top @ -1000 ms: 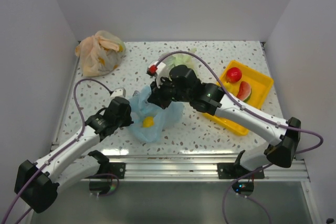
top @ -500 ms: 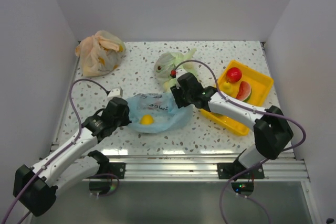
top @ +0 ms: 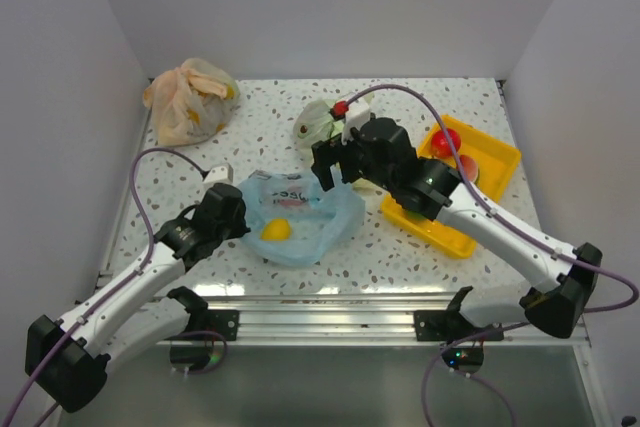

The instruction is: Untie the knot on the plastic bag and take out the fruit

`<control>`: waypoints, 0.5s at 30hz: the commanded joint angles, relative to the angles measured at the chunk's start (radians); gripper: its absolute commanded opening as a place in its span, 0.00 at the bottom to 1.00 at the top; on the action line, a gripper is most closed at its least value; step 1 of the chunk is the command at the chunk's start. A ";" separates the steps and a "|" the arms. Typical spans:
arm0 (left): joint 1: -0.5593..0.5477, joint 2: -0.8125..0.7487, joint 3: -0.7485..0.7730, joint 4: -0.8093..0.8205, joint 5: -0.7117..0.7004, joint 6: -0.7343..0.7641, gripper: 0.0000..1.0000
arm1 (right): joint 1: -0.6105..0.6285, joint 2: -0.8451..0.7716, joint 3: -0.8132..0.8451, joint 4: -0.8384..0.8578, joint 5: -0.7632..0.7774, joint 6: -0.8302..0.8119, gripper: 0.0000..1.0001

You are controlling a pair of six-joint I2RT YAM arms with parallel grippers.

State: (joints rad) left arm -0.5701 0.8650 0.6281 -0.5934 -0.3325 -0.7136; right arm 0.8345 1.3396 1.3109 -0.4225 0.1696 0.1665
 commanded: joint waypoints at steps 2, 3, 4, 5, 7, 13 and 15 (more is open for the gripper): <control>0.001 -0.012 0.015 0.006 -0.008 0.016 0.00 | 0.076 -0.043 0.065 -0.019 0.034 -0.021 0.99; 0.001 -0.012 0.015 0.001 -0.008 0.014 0.00 | 0.087 -0.039 0.074 -0.013 0.006 -0.016 0.99; 0.003 -0.014 0.015 0.000 -0.008 0.013 0.00 | 0.097 -0.030 0.080 -0.010 -0.014 -0.010 0.99; 0.001 -0.015 0.016 -0.002 -0.010 0.011 0.00 | 0.115 -0.020 0.083 -0.004 -0.037 -0.001 0.98; 0.001 -0.017 0.015 -0.006 -0.010 0.008 0.00 | 0.132 0.025 0.077 0.014 -0.088 0.036 0.98; 0.003 -0.023 0.009 -0.020 -0.002 -0.001 0.00 | 0.176 0.148 -0.025 0.145 -0.166 0.169 0.94; 0.001 -0.029 0.005 -0.025 -0.002 -0.004 0.00 | 0.183 0.207 -0.051 0.184 -0.166 0.189 0.90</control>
State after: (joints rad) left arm -0.5705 0.8604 0.6281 -0.6098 -0.3290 -0.7143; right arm 1.0088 1.4910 1.3006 -0.3225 0.0536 0.2775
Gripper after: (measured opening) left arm 0.021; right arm 0.915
